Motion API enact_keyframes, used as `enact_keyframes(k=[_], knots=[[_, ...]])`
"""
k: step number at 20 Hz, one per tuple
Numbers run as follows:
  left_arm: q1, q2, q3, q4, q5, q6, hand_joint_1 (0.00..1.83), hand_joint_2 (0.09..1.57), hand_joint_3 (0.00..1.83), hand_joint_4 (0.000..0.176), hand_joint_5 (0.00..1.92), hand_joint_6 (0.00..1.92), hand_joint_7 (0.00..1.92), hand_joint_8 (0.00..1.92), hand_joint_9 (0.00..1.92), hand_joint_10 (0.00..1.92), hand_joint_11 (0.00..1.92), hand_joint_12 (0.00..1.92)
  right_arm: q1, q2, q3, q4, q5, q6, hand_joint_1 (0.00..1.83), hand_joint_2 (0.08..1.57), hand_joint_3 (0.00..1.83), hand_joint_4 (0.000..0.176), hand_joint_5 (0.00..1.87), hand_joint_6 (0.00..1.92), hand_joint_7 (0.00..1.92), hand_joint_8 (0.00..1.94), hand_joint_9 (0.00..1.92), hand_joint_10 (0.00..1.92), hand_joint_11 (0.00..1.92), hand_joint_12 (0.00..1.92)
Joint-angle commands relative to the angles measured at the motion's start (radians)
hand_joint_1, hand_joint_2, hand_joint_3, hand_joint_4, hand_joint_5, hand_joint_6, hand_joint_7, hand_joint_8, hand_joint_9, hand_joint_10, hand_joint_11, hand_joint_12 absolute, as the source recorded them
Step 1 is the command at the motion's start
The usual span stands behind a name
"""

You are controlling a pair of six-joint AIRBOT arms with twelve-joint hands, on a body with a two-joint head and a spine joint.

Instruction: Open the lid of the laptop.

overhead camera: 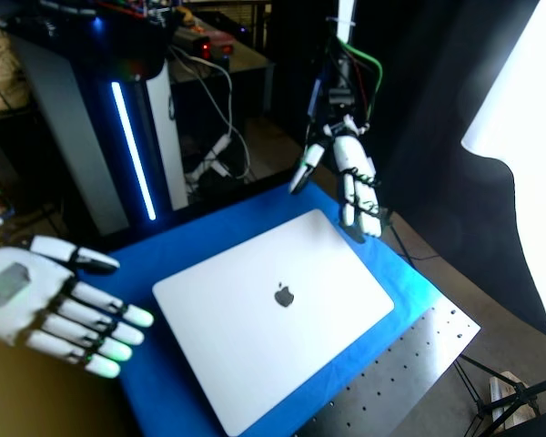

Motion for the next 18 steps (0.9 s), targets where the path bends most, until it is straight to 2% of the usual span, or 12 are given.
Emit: enact_keyframes(k=[1,7,18], knots=[[-0.012,-0.001,0.005,-0.007,-0.122,-0.005,0.49,1.01,0.00,0.176,0.00,0.00,0.00,0.00,0.00,0.00,0.00,0.00,0.017,-0.009,0.007,-0.007,0.071,0.002,0.00,1.25,0.00,0.000,0.02,0.00,0.00,0.00,0.00,0.00,0.00,0.02],[-0.012,-0.005,0.005,-0.004,-0.121,-0.009,0.54,1.01,0.00,0.176,0.00,0.00,0.00,0.00,0.00,0.00,0.00,0.00,0.033,-0.034,0.023,-0.039,0.006,0.002,0.00,1.30,0.01,0.000,0.02,0.00,0.00,0.00,0.00,0.00,0.00,0.00],[-0.012,-0.013,0.005,-0.005,-0.123,-0.013,0.49,1.00,0.00,0.176,0.00,0.00,0.00,0.00,0.00,0.00,0.00,0.00,0.054,-0.058,0.028,-0.081,-0.046,0.002,0.00,1.30,0.01,0.000,0.02,0.00,0.00,0.00,0.00,0.00,0.00,0.00]])
